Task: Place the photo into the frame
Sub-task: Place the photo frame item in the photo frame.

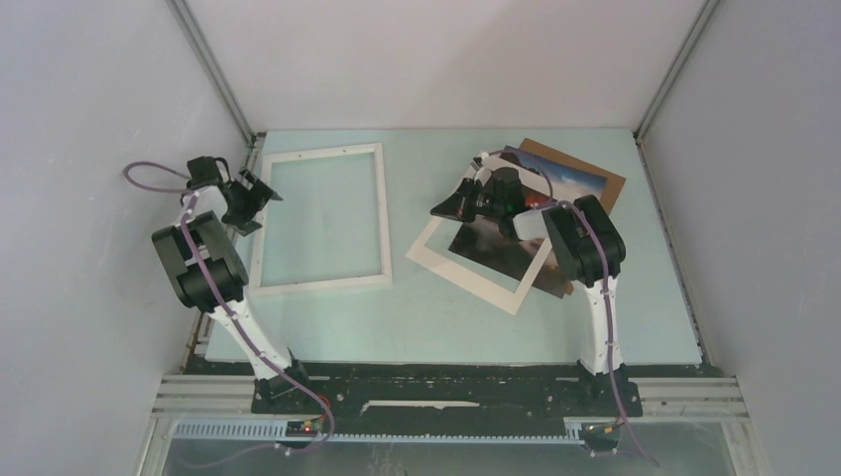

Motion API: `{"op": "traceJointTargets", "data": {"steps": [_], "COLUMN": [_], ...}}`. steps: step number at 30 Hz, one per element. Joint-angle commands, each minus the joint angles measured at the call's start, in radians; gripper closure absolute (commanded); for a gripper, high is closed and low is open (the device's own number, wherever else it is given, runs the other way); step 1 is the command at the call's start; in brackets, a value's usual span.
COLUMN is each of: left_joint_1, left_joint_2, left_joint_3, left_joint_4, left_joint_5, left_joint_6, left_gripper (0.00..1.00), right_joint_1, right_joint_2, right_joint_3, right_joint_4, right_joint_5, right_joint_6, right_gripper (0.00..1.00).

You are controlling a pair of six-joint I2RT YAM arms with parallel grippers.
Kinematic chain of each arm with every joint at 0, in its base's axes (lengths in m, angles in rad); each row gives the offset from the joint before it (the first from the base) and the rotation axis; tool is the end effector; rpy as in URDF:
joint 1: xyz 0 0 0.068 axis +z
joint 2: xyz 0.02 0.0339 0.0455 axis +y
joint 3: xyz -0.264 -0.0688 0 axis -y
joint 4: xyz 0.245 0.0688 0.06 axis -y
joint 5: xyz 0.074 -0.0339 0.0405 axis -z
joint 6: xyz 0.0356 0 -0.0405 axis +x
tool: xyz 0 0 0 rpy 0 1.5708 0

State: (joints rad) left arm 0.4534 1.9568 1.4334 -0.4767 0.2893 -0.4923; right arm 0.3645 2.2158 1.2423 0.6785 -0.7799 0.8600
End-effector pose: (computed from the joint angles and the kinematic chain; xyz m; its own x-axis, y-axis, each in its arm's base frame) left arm 0.3820 0.1748 0.1966 -0.5337 -0.7640 -0.3626 -0.6054 0.6446 -0.4669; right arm 0.4219 0.1878 0.1268 -0.8457 0.2540 -0.4693 -0.3696 0.3555 0.8585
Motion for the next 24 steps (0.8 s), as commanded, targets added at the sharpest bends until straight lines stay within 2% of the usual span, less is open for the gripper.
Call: {"op": "traceJointTargets", "data": {"steps": [1,4,10,15,19,24], "left_joint_1": [0.012,0.007,-0.001,-0.09,-0.156,-0.179], "left_joint_2": [0.001,-0.014,-0.104,-0.234,-0.259,-0.252], "left_joint_3": [-0.065,-0.121,-0.179,-0.194,-0.284,-0.382], "left_joint_4": [0.076,0.103,0.112,0.038,0.06,0.148], "left_joint_5": [0.142,0.164,0.166,0.05,0.003,-0.021], "left_joint_6": [-0.09,-0.099,-0.072,-0.001,-0.046,-0.167], "left_gripper": [0.03,0.03,0.04,0.0,0.0,0.0], "right_joint_1": [0.02,0.029,0.042,0.054,0.065,0.081], "right_joint_2": [0.017,0.029,0.019,0.018,0.015,0.018], "right_joint_3": [0.019,0.018,0.001,-0.015,-0.023,-0.023], "right_joint_4": [0.12,0.194,0.216,0.259,0.261,0.225], "right_joint_5": [-0.043,-0.064,-0.056,-0.034,-0.01,0.022], "right_joint_6": [-0.023,0.007,0.051,0.149,0.199,0.215], "right_gripper": [1.0,1.0,1.0,1.0,1.0,1.0]}}
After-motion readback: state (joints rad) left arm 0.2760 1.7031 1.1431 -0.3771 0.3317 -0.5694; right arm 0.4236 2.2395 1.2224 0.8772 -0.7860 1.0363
